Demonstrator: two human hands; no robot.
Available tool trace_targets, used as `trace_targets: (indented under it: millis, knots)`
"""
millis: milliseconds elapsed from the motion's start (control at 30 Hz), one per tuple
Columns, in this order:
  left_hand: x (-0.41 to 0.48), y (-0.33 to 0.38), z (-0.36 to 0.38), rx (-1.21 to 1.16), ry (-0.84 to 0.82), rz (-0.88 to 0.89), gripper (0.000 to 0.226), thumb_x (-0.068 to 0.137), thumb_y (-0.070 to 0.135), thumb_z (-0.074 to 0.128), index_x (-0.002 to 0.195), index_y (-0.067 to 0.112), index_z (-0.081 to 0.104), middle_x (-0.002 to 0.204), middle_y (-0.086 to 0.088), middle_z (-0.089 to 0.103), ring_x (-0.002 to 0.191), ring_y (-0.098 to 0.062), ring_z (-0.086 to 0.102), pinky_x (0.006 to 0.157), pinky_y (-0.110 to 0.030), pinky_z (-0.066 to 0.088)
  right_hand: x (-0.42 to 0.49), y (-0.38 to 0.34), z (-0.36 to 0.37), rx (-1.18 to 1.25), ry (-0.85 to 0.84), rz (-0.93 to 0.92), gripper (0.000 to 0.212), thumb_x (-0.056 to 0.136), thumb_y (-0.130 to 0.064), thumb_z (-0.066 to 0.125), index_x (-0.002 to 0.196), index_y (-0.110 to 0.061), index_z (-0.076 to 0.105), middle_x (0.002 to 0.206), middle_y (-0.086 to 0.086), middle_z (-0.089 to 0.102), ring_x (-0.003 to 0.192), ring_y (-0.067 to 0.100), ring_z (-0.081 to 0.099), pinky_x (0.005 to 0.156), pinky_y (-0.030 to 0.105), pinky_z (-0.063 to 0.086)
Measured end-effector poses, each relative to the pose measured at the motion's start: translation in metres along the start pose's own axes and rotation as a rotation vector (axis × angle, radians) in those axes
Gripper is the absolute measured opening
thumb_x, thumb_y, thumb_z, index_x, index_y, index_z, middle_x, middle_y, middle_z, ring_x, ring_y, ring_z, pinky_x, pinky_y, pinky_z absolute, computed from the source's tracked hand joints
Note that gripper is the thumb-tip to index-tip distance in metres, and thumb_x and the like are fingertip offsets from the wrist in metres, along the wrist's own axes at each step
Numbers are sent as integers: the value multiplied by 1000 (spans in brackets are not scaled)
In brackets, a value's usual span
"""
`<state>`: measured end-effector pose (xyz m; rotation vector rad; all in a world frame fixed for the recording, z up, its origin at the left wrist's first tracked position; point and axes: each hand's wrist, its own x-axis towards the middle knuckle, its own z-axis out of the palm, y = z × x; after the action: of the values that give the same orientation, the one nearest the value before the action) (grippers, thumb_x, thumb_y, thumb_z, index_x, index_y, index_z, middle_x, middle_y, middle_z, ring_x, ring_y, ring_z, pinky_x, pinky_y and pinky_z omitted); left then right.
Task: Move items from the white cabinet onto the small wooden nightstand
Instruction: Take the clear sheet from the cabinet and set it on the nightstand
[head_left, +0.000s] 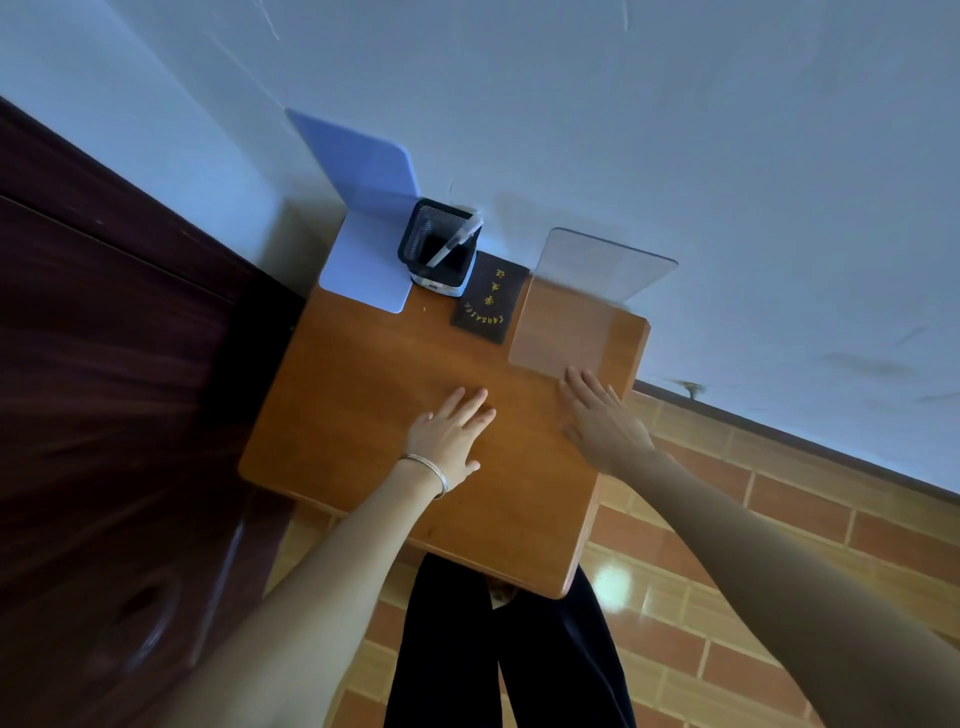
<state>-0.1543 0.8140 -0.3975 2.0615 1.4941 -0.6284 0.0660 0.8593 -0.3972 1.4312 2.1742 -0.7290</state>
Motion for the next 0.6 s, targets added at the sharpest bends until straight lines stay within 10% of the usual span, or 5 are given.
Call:
trace_targets:
  millis: [600]
  knots:
    - [-4,-8,-49,27,93,-10,65,92,29,54,147,28,19,157,3,5,142,-23,9,110,-40,23,0,-16,-52,3,89,-23,56,97,-28,43,146,-17,18,154,5,16,141,23,15,113,42,14]
